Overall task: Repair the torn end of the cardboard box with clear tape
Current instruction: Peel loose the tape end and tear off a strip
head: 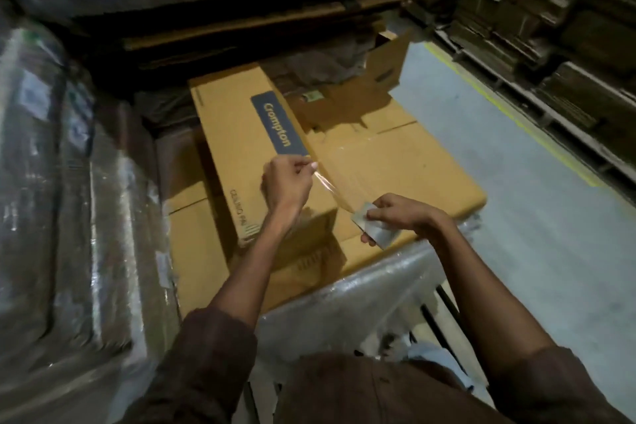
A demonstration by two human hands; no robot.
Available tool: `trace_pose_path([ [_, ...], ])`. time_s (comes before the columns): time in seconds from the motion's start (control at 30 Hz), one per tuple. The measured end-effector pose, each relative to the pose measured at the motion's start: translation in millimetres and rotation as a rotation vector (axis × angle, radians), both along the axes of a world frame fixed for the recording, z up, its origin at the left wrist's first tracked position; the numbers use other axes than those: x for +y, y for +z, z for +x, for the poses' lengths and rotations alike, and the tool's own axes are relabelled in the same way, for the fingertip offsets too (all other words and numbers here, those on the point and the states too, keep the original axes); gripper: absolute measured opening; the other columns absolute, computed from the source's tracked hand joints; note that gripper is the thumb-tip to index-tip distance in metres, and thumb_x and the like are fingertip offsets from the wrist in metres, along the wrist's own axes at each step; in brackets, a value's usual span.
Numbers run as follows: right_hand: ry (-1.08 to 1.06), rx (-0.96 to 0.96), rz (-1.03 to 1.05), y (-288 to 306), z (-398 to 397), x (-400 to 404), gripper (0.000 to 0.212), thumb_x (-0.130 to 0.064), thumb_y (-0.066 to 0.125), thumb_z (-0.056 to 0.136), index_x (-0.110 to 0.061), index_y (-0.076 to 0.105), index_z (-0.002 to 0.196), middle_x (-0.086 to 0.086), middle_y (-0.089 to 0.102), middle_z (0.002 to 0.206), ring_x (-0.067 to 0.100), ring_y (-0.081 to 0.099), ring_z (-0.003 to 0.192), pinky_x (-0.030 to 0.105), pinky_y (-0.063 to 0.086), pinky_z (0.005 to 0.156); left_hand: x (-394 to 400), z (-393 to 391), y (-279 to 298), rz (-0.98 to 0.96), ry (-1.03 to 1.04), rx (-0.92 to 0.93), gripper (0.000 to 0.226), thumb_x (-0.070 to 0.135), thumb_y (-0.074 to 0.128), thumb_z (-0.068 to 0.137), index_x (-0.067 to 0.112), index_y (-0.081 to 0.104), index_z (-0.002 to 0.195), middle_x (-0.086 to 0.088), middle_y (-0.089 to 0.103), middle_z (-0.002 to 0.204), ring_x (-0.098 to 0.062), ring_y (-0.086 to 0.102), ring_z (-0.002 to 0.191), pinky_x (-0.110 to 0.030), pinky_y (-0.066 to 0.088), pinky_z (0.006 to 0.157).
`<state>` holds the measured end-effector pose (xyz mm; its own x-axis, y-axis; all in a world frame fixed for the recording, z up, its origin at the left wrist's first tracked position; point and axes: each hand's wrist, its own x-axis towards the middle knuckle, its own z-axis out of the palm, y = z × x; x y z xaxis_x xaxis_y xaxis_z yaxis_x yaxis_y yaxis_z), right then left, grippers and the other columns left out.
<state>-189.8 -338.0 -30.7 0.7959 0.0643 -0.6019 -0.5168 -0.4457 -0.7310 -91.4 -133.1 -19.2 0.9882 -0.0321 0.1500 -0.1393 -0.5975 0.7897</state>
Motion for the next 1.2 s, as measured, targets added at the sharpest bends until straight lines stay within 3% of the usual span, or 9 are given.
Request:
trace_pose_path([
  [0.1,-0.085,0.043,-0.01,-19,-33,-17,0.019,-0.02,0.054,0.099,-0.009,0.056,0.084,0.001,0.064,0.071,0.011,0.058,0.057,0.023,0.043,0.056,-48,-14,-12,0.132,-0.183,-0.039,0.015,0.029,0.073,0.09,0.02,0.082,0.099,0.003,0.079,0.1,-0.015,0.072,0.094,-0.03,0.057,0.079],
  [0.2,-0.148,0.106,0.021,-37,-55,-33,0.025,-0.016,0.048,0.101,-0.011,0.055,0.078,-0.008,0.056,0.053,0.006,0.051,0.047,0.018,0.038,0.047,-85,-22,-39,0.251,-0.277,-0.046,0.014,0.027,0.071,0.092,0.019,0.081,0.101,0.001,0.078,0.105,-0.017,0.071,0.098,-0.035,0.059,0.08],
  [0.3,-0.22,0.103,-0.003,-68,-70,-47,0.022,-0.021,0.048,0.101,-0.013,0.057,0.083,-0.005,0.057,0.064,0.011,0.05,0.06,0.024,0.034,0.057,-114,-27,-69,0.351,-0.345,-0.027,0.012,0.024,0.072,0.092,0.019,0.081,0.098,0.0,0.078,0.102,-0.019,0.072,0.095,-0.035,0.059,0.074],
  [0.37,-0.305,0.086,0.035,-88,-77,-54,0.028,-0.021,0.046,0.102,-0.018,0.055,0.076,-0.015,0.057,0.057,0.007,0.049,0.058,0.02,0.035,0.056,-131,-27,-88,0.397,-0.372,-0.013,0.01,0.022,0.073,0.091,0.02,0.081,0.097,0.0,0.077,0.101,-0.02,0.072,0.092,-0.036,0.059,0.071],
  [0.67,-0.631,0.08,0.115,-184,-97,-89,0.025,-0.012,0.053,0.101,-0.006,0.063,0.079,0.005,0.061,0.063,0.001,0.057,0.041,0.013,0.041,0.04,-190,-28,-209,0.454,-0.371,0.207,0.012,0.024,0.076,0.089,0.021,0.081,0.099,0.0,0.078,0.101,-0.02,0.071,0.096,-0.03,0.053,0.072],
  [0.83,-0.649,0.162,0.195,-245,-89,-110,0.021,-0.017,0.056,0.101,0.0,0.067,0.095,0.018,0.068,0.081,0.017,0.067,0.055,0.027,0.054,0.051,-203,-26,-270,0.47,-0.38,0.217,0.013,0.023,0.072,0.092,0.016,0.081,0.097,-0.005,0.078,0.091,-0.022,0.07,0.084,-0.03,0.05,0.067],
  [0.97,-0.665,0.211,0.231,-280,-86,-111,0.03,-0.02,0.058,0.101,0.008,0.066,0.106,0.021,0.068,0.076,0.023,0.066,0.055,0.032,0.056,0.055,-209,-24,-301,0.582,-0.43,0.151,0.017,0.025,0.069,0.094,0.012,0.076,0.084,-0.007,0.068,0.078,-0.025,0.064,0.076,-0.03,0.039,0.061],
  [1.1,-0.661,0.218,0.244,-294,-85,-111,0.031,-0.022,0.057,0.103,0.007,0.063,0.108,0.023,0.068,0.078,0.022,0.065,0.054,0.03,0.055,0.054,-207,-24,-315,0.631,-0.478,0.091,0.019,0.029,0.067,0.096,0.014,0.07,0.107,-0.006,0.063,0.087,-0.028,0.063,0.081,-0.033,0.039,0.062],
  [1.2,-0.654,0.219,0.256,-299,-86,-113,0.031,-0.022,0.057,0.103,0.007,0.063,0.11,0.023,0.069,0.079,0.021,0.065,0.055,0.03,0.056,0.055,-208,-18,-312,0.563,-0.386,0.2,0.052,0.036,0.074,0.089,0.019,0.052,0.133,-0.005,0.06,0.089,-0.021,0.052,0.08,-0.033,0.039,0.066],
])
